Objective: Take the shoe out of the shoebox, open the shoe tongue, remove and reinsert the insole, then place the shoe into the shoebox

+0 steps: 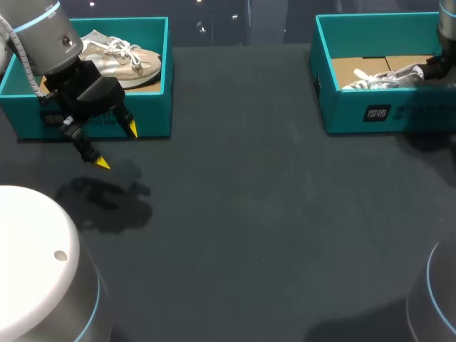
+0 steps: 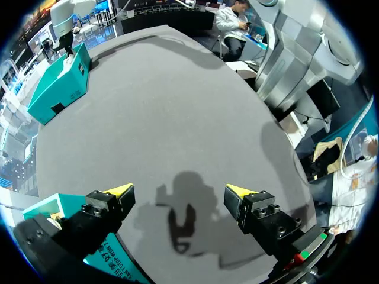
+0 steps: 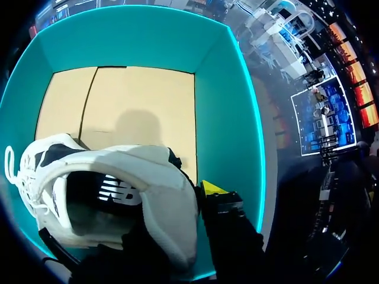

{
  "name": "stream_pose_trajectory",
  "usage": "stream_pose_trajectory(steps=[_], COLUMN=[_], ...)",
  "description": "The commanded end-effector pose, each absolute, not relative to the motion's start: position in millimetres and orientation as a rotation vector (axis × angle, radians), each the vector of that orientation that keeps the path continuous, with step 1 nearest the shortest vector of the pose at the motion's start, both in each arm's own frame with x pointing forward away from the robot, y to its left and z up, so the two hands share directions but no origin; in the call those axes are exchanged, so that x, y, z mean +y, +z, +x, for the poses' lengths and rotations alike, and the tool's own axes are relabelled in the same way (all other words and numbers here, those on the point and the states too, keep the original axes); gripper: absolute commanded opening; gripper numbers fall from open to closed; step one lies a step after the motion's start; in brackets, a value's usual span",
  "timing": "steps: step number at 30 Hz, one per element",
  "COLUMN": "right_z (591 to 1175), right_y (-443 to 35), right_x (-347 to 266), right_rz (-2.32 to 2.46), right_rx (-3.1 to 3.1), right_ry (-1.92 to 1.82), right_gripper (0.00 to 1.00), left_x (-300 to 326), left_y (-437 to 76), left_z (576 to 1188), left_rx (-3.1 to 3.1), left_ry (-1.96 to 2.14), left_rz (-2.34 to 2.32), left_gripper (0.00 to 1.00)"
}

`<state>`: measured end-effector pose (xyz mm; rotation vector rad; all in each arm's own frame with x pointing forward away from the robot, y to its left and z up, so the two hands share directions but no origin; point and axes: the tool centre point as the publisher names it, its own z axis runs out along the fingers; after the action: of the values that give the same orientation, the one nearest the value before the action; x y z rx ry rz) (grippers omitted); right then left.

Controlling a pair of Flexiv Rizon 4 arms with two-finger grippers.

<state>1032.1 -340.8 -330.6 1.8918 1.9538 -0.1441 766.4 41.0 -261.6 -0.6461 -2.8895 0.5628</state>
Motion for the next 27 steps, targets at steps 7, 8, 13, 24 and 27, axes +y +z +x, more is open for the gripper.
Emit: stream_pose_trajectory(steps=[7, 8, 13, 24, 27], right_z=[1034, 1034, 1036, 1036, 1035], right_y=[-344, -346, -353, -359, -361], right_x=[-348, -348, -347, -346, -346], right_rz=[1.918, 1.921, 1.931, 1.950, 1.957], right_rx=[1.980, 1.988, 2.004, 2.036, 2.047], right_ry=[-0.140, -0.135, -0.145, -0.154, -0.153], right_gripper=[0.00, 0.00, 0.00, 0.12, 0.13], left_x=[42, 42, 42, 42, 42], left_y=[-262, -262, -262, -262, -262], left_z=[766, 766, 766, 766, 766], left_rx=[-2.890, -2.890, -2.890, -2.890, -2.890], left_ry=[0.561, 0.561, 0.561, 0.561, 0.561], left_rz=[-0.648, -0.648, -0.648, -0.648, -0.648], left_gripper=[1.00, 1.00, 1.00, 1.00, 1.00])
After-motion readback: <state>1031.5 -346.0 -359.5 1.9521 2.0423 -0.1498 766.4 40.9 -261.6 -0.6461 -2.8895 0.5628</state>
